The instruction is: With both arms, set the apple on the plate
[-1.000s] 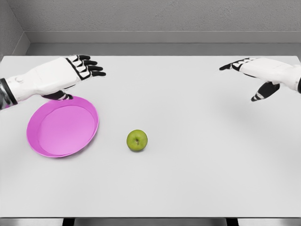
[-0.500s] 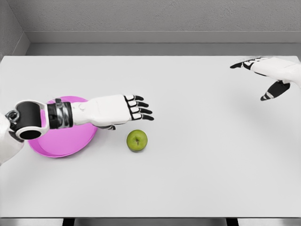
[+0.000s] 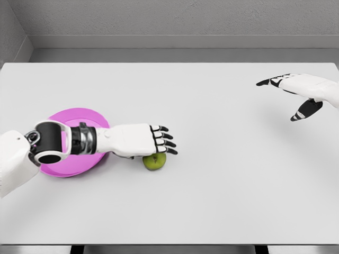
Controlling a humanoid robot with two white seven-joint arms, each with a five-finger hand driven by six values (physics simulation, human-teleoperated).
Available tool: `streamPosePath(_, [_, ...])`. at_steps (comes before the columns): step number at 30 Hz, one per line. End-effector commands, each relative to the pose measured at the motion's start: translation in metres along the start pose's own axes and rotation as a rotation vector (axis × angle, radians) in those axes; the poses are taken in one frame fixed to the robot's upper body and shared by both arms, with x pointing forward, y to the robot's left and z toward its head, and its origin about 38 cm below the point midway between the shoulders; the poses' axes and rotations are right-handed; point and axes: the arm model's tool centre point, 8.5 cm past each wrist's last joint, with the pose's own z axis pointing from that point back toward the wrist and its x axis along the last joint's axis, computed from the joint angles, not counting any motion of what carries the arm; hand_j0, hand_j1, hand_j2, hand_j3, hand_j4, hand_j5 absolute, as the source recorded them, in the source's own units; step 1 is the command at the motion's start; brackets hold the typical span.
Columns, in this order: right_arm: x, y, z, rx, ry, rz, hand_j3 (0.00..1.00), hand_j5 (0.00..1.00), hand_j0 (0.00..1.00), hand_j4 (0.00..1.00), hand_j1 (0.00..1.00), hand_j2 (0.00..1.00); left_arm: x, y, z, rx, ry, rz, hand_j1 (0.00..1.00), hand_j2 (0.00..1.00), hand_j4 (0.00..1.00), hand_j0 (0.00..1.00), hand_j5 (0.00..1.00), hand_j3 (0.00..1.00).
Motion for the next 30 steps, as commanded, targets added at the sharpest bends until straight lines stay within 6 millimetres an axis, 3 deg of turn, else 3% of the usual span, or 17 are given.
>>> streamPosePath(1, [0.001,0.001,-0.001,0.001,-0.004,-0.002,1.0,1.0,1.0,1.0,1.0,1.0,0.003,-0.001,-0.003,0.002,-0.012,0.012,1.0,1.0,1.0,1.0,1.0,1.0])
streamPosePath(6, [0.001,0.001,-0.001,0.002,-0.005,-0.002,1.0,1.0,1.0,1.0,1.0,1.0,0.005,-0.002,-0.004,0.0,-0.02,0.018,1.0,1.0,1.0,1.0,1.0,1.0])
streamPosePath(10, [0.001,0.001,-0.001,0.002,-0.005,-0.002,1.0,1.0,1.0,1.0,1.0,1.0,0.007,-0.003,-0.005,-0.005,-0.027,0.018,0.85,0.85,0.85,0.85,0.85,0.85])
streamPosePath(19, [0.003,0.0,0.0,0.001,-0.007,0.004,1.0,1.0,1.0,1.0,1.0,1.0,0.011,-0.011,-0.007,-0.07,-0.041,0.019,0.79,0.79,0.79,0.79,0.79,0.79])
streamPosePath(30, [0.006,0.002,0.001,0.004,-0.015,0.009,1.0,1.0,1.0,1.0,1.0,1.0,0.006,-0.008,-0.005,-0.074,-0.03,0.004,0.43,0.43,0.43,0.43,0.43,0.43])
